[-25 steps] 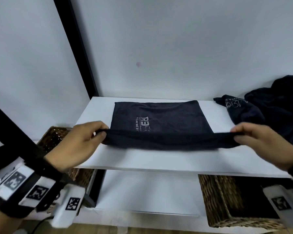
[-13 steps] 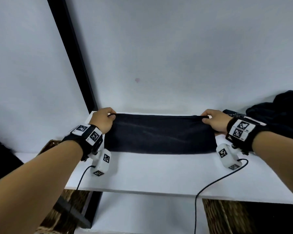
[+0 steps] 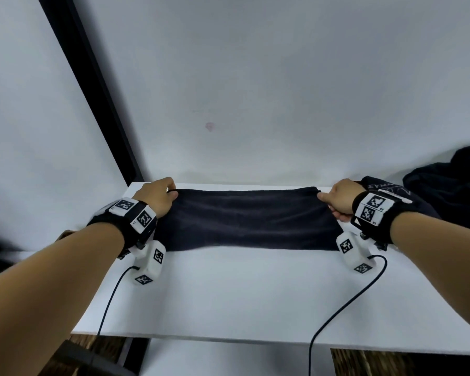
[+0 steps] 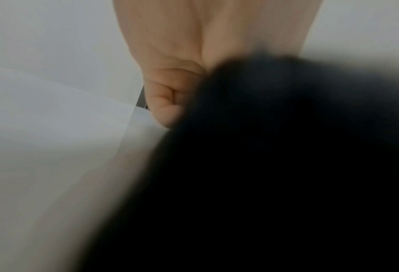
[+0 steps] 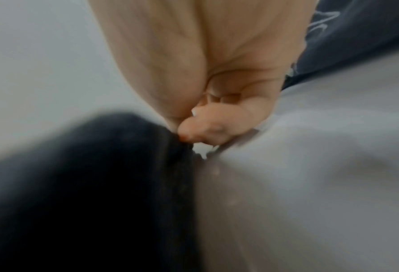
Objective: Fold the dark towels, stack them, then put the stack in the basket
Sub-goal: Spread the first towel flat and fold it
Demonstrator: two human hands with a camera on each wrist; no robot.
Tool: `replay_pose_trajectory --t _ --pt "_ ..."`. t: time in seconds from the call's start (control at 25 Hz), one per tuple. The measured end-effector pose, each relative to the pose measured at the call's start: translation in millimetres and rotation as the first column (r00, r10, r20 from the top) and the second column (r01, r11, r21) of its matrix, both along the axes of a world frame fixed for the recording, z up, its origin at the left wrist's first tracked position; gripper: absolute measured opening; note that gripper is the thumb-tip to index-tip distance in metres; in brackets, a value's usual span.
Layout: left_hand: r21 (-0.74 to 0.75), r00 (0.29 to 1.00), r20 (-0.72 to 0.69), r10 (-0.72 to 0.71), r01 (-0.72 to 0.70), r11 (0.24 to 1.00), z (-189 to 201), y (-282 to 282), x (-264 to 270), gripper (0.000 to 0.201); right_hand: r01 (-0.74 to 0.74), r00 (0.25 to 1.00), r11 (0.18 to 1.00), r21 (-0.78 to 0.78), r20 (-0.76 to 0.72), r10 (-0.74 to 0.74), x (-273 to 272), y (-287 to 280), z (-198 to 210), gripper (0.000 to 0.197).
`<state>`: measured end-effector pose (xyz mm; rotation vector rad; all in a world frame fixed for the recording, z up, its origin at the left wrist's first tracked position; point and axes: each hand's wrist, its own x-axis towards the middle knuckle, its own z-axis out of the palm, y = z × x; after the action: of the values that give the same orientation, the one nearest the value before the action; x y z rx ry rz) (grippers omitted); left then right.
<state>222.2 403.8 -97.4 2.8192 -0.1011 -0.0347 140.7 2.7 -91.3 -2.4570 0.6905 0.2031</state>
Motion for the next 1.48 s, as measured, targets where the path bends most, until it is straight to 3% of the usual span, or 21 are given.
replay_pose_trajectory --t 0.12,0.24,0.28,0.36,0.44,0.48,0.6,0.72,0.8,0.92,1.12,1.24,1.4,1.48 --pt "0.065 0.997 -0.074 -0.011 0.016 0.998 4 -3 -1 0.027 0.005 0.998 0.999 0.034 -0.060 -0.003 -4 -1 5 0.041" --pt "0.080 1.000 0.000 -0.023 0.023 0.997 31 1 -16 0.040 -0.110 0.989 0.989 -0.103 0.091 0.120 -14 6 29 0.028" --pt "0.109 0.993 0.066 -0.097 0.090 0.990 40 -1 -27 0.038 -0.188 0.969 0.964 -0.187 0.124 0.213 -20 10 37 0.024" --pt "0.226 0.935 0.116 -0.334 0.303 0.926 52 -16 -57 0.028 -0.423 0.887 0.820 -0.385 0.009 0.461 -39 27 46 0.021" --pt "0.299 0.859 -0.028 -0.512 0.496 0.815 44 -32 -82 0.026 -0.606 0.773 0.646 -0.464 -0.155 0.614 -55 46 41 0.028" --pt "0.309 0.837 -0.138 -0.530 0.544 0.780 36 -35 -87 0.032 -0.648 0.743 0.606 -0.460 -0.209 0.636 -59 52 36 0.038" --pt "0.383 0.832 -0.278 -0.480 0.554 0.739 22 -30 -91 0.053 -0.661 0.745 0.599 -0.453 -0.293 0.600 -67 59 28 0.062" --pt "0.421 0.816 -0.354 -0.457 0.576 0.701 27 -29 -99 0.060 -0.710 0.701 0.524 -0.470 -0.406 0.586 -76 59 23 0.070" --pt "0.383 0.796 -0.394 -0.459 0.596 0.706 30 -37 -111 0.062 -0.721 0.692 0.537 -0.438 -0.409 0.595 -74 60 28 0.070" --pt "0.307 0.740 -0.497 -0.454 0.639 0.706 22 -52 -130 0.074 -0.661 0.748 0.633 -0.403 -0.286 0.599 -55 54 26 0.071" --pt "0.244 0.687 -0.575 -0.444 0.663 0.708 12 -49 -133 0.073 -0.611 0.788 0.718 -0.333 -0.338 0.515 -51 37 -2 0.077" --pt "0.245 0.718 -0.550 -0.427 0.627 0.739 17 -49 -119 0.058 -0.613 0.790 0.670 -0.419 -0.343 0.508 -58 44 12 0.081" --pt "0.456 0.840 -0.392 -0.375 0.532 0.714 30 -45 -109 0.050 -0.712 0.697 0.529 -0.461 -0.380 0.608 -98 66 28 0.075" --pt "0.470 0.817 -0.216 -0.535 0.567 0.676 30 -49 -130 0.049 -0.785 0.614 0.518 -0.341 -0.316 0.723 -124 76 33 0.061"
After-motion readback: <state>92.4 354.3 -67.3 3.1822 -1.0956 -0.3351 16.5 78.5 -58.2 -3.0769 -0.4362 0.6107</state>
